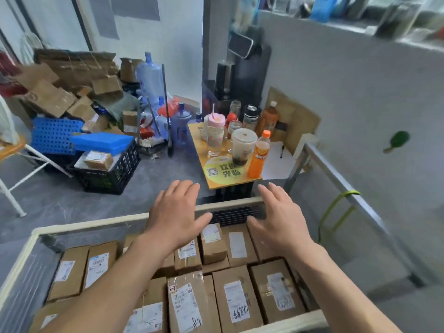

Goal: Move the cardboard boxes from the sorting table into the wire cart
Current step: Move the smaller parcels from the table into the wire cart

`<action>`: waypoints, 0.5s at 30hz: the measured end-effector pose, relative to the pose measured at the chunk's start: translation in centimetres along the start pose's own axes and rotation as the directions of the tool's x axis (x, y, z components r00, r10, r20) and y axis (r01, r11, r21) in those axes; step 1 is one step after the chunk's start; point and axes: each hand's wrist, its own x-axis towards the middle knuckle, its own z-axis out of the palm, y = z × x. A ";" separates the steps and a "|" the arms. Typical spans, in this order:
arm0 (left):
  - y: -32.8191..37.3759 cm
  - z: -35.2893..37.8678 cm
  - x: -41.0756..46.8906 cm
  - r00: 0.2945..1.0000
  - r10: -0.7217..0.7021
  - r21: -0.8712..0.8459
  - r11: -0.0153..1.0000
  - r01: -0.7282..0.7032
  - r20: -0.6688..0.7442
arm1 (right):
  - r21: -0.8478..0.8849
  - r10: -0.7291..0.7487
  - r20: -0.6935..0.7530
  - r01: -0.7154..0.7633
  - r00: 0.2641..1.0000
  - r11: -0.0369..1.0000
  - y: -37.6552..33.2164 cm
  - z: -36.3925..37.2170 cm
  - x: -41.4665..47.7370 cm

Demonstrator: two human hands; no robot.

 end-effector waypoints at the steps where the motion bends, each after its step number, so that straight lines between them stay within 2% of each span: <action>1: 0.6 -0.6 0.3 0.999 0.037 -0.018 0.999 -0.037 -0.011 | -0.025 0.025 -0.027 -0.026 0.999 0.999 -0.2 -0.9 -0.6; 7: 3.6 -3.0 0.9 0.952 0.299 -0.068 0.951 -0.302 -0.061 | -0.130 0.178 -0.134 -0.196 0.975 0.972 -1.0 -4.4 -4.8; 15: 11.1 -4.1 -1.2 0.810 0.580 -0.171 0.792 -0.586 -0.090 | -0.126 0.421 -0.270 -0.465 0.866 0.876 0.0 -8.8 -14.6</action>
